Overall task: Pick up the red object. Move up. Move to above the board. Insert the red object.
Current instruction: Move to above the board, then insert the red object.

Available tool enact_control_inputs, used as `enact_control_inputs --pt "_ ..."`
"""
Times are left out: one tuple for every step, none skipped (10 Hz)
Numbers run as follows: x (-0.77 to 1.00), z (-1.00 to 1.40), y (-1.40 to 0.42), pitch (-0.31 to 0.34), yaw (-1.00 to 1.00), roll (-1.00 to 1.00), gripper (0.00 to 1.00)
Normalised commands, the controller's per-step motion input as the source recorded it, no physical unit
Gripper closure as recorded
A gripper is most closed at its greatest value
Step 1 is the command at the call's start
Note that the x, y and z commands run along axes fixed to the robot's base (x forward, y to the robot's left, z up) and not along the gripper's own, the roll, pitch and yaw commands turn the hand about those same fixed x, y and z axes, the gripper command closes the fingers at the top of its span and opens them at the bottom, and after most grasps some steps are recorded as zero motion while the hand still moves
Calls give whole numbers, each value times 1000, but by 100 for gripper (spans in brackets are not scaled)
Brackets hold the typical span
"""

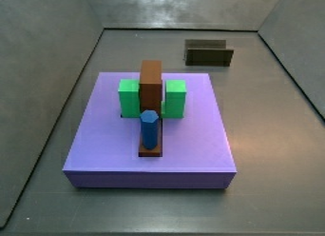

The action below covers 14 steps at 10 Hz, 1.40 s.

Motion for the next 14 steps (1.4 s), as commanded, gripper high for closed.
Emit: enact_control_inputs --pt "413 149 -750 148 12 30 100" --pt "186 63 -253 115 6 27 100" --pt "0 0 0 0 0 -17 100" --pt "17 -189 234 0 0 -39 100" --pt "194 -557 329 0 -77 -60 100" --pt "257 -811 400 0 -140 -20 100" --pt "131 -769 249 -43 -66 -9 100" --pt "0 -757 9 -117 0 0 100" --pt "0 -860 11 -194 0 0 100" --pt "0 -837 6 -189 0 51 100" --pt "9 -794 0 -170 -14 114 100" --pt "9 -694 123 -150 -17 200 100" --pt "0 -629 117 -159 0 236 100" --pt "0 -603 83 -139 0 289 100"
